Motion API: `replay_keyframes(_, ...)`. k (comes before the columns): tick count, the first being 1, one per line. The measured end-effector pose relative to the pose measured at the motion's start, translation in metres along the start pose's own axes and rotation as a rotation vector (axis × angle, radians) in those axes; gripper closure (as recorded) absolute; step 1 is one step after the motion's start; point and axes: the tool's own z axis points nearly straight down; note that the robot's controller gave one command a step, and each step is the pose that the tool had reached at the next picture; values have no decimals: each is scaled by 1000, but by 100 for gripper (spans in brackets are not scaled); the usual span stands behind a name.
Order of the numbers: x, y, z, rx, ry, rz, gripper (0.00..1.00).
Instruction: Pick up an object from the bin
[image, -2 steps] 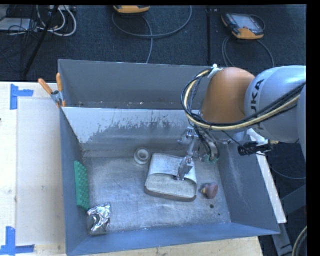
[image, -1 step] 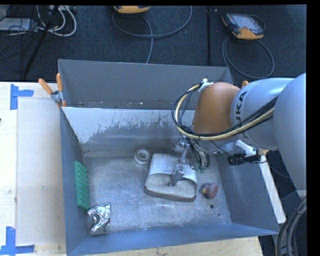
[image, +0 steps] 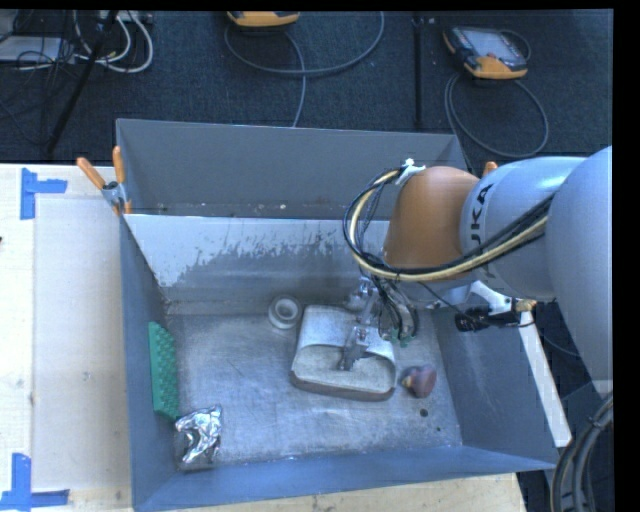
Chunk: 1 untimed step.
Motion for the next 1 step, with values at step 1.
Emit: replay_keyframes(1, -5, -8, -131, -1, -6, -35, 100)
